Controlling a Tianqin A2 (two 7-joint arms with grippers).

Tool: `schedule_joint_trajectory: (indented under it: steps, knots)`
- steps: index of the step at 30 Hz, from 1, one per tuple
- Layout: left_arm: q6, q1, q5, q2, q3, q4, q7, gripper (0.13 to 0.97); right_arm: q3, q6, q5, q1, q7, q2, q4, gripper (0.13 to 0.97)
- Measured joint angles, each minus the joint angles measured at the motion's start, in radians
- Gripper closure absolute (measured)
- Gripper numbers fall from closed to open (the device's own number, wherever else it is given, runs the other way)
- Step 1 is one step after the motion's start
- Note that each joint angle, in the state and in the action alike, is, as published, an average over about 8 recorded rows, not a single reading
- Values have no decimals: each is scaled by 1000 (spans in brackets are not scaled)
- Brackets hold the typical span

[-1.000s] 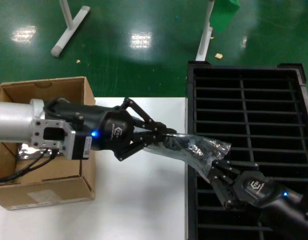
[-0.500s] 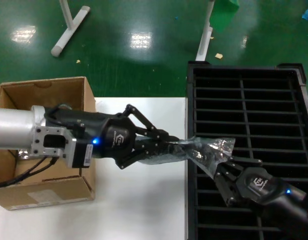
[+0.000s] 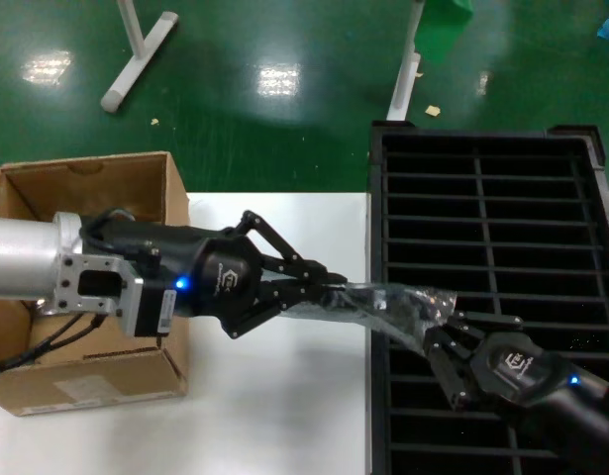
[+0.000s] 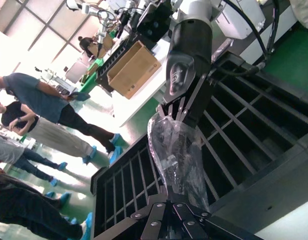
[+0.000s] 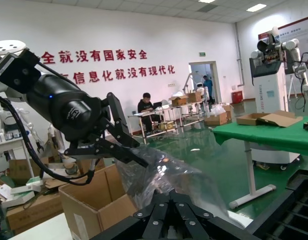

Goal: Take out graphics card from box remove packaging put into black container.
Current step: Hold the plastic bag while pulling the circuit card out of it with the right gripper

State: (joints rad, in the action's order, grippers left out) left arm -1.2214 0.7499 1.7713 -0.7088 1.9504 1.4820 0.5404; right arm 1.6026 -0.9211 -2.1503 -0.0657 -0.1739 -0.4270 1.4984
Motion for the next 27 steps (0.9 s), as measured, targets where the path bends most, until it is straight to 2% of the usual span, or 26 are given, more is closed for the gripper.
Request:
schedule_joint_trajectory:
  steps: [13, 22, 27]
  knots:
    - [-16, -3, 9, 0, 3, -7, 6, 955, 2, -12, -1, -3, -23, 9, -7, 947]
    - [-23, -1, 10, -1, 1, -21, 23, 955, 15, -44, -3, 5, -18, -11, -4, 916]
    - [-20, -8, 20, 2, -5, -12, 16, 955, 26, -50, 1, 9, -11, -18, 0, 852]
